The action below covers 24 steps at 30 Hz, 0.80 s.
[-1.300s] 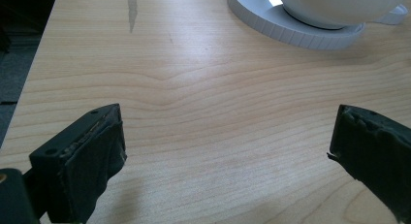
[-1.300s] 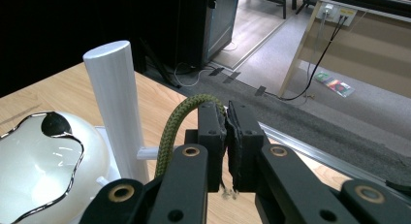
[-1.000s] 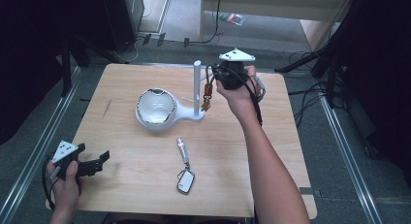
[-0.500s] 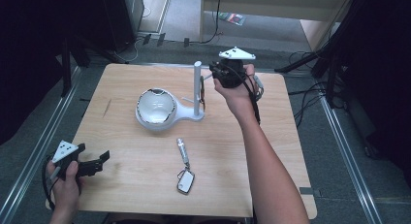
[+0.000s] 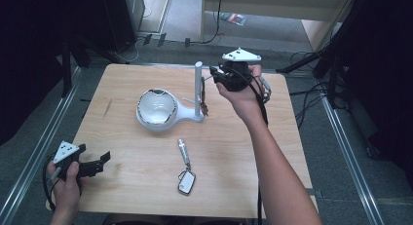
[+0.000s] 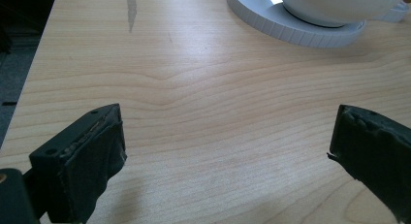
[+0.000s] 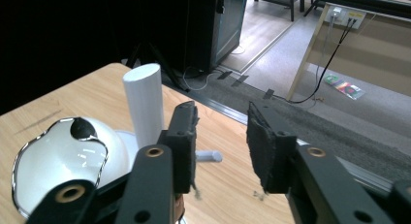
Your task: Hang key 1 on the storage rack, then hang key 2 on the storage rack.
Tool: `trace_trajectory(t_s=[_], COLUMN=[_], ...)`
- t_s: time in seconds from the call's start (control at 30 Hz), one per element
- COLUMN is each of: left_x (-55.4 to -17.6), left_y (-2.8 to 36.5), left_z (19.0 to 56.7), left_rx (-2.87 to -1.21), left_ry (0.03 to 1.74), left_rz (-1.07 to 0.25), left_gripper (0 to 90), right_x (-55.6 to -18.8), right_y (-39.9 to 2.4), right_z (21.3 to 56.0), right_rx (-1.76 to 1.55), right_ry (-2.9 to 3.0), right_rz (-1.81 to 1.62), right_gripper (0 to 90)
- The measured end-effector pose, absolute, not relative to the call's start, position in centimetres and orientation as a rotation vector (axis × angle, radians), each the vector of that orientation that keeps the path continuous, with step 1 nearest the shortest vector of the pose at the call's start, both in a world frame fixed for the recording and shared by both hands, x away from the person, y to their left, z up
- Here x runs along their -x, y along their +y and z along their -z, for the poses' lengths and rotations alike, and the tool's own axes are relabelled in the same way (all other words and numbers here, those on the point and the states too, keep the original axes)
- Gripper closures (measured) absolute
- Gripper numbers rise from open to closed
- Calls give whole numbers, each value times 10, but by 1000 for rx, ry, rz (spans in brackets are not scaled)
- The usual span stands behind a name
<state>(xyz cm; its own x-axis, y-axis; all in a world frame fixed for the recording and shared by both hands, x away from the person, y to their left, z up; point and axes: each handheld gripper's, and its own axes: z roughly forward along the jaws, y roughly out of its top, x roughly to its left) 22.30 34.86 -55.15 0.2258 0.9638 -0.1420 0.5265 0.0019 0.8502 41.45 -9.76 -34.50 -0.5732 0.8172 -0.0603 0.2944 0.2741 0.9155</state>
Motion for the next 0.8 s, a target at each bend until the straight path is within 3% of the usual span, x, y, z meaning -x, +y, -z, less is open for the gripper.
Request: trace_trajectory(t_s=[0.5,0.8], left_x=[-223,-223], left_y=[349,348], left_z=[552,552], left_rx=[-1648,-1643], left_ry=[1415,1415], left_rz=[-647,-650], left_gripper=[0,0], right_x=[-396,-388], right_y=[-103,-106], right_z=[343,349], right_rx=[-1071,-1121], right_ry=[2092,2132], right_rz=[-1234,-1197], right_gripper=[383,336])
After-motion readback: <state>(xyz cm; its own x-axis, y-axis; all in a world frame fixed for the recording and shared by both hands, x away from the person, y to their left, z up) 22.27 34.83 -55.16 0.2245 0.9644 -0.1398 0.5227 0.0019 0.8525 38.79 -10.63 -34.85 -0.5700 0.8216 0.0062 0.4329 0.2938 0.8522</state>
